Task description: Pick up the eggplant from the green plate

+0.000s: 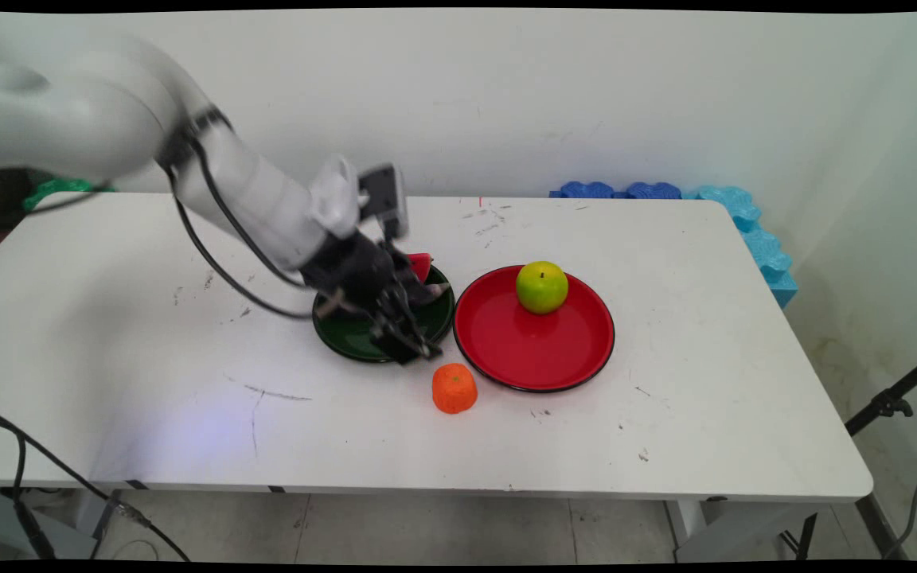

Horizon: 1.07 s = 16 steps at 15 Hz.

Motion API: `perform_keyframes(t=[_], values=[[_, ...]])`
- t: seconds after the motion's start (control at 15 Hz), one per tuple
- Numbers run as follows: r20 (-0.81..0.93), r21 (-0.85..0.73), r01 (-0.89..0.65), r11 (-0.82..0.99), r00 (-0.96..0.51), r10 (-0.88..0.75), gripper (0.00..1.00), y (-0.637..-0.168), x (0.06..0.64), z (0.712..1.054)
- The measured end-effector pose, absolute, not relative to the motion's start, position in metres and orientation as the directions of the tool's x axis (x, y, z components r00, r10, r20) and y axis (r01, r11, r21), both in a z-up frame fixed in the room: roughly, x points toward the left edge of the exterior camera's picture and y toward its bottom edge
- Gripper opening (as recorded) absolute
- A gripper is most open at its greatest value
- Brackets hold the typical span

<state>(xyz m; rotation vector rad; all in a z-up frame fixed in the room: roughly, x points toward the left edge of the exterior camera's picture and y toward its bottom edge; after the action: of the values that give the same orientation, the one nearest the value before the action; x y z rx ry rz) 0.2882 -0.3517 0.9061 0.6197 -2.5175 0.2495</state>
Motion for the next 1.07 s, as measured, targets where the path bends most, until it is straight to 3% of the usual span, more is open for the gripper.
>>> perform_keyframes(t=[0.27, 0.47, 1.07], values=[[0.519, -0.085, -0.487, 0.869, -0.766, -0.379, 1.00, -0.368, 0.322, 0.941], [0.488, -0.108, -0.513, 0.851, -0.774, -0.405, 1.00, -0.384, 0.345, 0.947], [0.384, -0.118, -0.560, 0.820, -0.787, -0.482, 1.00, -0.415, 0.373, 0.895]])
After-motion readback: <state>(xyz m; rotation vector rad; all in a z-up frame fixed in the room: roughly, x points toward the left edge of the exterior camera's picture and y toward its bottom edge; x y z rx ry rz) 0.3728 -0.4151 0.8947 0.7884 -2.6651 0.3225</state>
